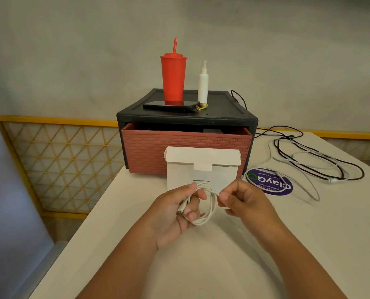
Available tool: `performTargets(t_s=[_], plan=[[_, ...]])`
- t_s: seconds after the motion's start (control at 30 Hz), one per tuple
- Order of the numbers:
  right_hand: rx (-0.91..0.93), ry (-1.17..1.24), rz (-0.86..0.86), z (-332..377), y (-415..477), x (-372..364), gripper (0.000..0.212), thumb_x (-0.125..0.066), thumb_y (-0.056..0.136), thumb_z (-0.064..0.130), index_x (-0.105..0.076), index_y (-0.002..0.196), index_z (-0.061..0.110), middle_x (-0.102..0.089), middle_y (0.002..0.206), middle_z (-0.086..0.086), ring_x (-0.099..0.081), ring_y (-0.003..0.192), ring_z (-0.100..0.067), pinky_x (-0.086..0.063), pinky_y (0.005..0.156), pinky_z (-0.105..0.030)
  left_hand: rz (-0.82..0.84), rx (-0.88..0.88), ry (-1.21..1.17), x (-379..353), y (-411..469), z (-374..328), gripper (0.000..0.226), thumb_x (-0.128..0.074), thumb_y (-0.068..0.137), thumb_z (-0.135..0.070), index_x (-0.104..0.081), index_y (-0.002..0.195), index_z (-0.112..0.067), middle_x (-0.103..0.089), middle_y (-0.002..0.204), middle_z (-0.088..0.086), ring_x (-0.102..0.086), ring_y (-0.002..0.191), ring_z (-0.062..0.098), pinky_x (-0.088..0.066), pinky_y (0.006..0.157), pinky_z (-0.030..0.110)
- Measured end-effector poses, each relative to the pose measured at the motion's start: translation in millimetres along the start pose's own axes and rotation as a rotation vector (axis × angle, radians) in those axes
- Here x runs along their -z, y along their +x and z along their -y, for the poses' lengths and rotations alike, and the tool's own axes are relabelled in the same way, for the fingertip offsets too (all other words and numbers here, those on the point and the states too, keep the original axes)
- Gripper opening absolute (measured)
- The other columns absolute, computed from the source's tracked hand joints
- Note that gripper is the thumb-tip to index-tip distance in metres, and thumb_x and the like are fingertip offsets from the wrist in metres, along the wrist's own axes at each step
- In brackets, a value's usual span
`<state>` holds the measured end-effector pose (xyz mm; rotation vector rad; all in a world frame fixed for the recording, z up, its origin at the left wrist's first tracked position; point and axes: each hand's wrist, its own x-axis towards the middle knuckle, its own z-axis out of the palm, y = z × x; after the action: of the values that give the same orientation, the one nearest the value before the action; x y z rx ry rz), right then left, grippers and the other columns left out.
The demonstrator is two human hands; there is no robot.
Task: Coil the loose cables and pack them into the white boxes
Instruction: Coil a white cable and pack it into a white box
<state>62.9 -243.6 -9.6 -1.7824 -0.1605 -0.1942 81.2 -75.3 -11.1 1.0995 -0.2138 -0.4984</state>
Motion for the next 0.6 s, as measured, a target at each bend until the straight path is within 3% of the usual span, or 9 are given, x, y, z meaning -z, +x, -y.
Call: performTargets(t_s=[0.17, 0.27, 0.37, 0.43, 0.5, 0.6], plan=[[0.196, -0.309, 0.133, -10, 0, -3, 0.038, -0.045, 0.096, 0.006, -0.061, 0.100, 0.040, -0.067, 0.102, 0.018, -0.059, 0.100, 0.002, -0.042, 0.088, -0.011, 0.040, 0.038, 0.058, 4, 1, 5, 0.025, -0.051, 0.078, -0.026, -0.066, 0.081, -0.005, -0.050, 0.054, 0.004, -0.051, 0.048, 0.015, -0.043, 0.069, 0.032], [0.212, -0.320, 0.150, -12, -2, -4, 0.045, -0.040, 0.096, 0.000, -0.056, 0.102, 0.041, -0.065, 0.103, 0.012, -0.057, 0.099, 0.000, -0.041, 0.088, -0.011, 0.039, 0.074, 0.074, 2, 1, 7, 0.022, -0.052, 0.078, -0.021, -0.065, 0.084, -0.003, -0.053, 0.057, 0.003, -0.054, 0.051, 0.014, -0.049, 0.067, 0.028], [0.187, -0.224, 0.154, -15, -1, -9, 0.023, -0.039, 0.098, 0.020, -0.059, 0.098, 0.030, -0.062, 0.085, 0.008, -0.054, 0.077, -0.002, -0.042, 0.074, -0.015, 0.021, 0.077, 0.013, -3, 3, 9, 0.019, -0.053, 0.078, -0.022, -0.062, 0.080, -0.006, -0.040, 0.050, -0.001, -0.045, 0.044, 0.012, -0.047, 0.076, 0.030], [0.140, -0.109, 0.155, -14, 0, -13, 0.022, -0.040, 0.092, 0.031, -0.060, 0.095, 0.022, -0.059, 0.073, 0.014, -0.051, 0.070, -0.001, -0.042, 0.069, -0.015, 0.029, 0.077, -0.066, -6, 3, 9, 0.020, -0.051, 0.079, -0.025, -0.058, 0.076, -0.007, -0.034, 0.046, -0.003, -0.039, 0.041, 0.010, -0.044, 0.074, 0.029], [0.065, 0.077, 0.188, -11, 1, -15, 0.021, -0.047, 0.086, 0.032, -0.060, 0.095, 0.017, -0.058, 0.065, 0.014, -0.052, 0.067, -0.006, -0.045, 0.067, -0.019, 0.078, 0.089, -0.167, -8, 3, 9, 0.027, -0.050, 0.085, -0.030, -0.057, 0.070, -0.008, -0.030, 0.042, -0.005, -0.034, 0.038, 0.009, -0.045, 0.064, 0.023], [-0.037, 0.366, 0.236, -5, 1, -15, 0.023, -0.058, 0.084, 0.029, -0.058, 0.097, 0.010, -0.051, 0.059, 0.004, -0.047, 0.054, -0.008, -0.045, 0.057, -0.019, 0.178, 0.077, -0.266, -11, 4, 10, 0.038, -0.048, 0.089, -0.036, -0.056, 0.062, -0.011, -0.030, 0.036, -0.006, -0.034, 0.036, 0.008, -0.045, 0.070, 0.023]])
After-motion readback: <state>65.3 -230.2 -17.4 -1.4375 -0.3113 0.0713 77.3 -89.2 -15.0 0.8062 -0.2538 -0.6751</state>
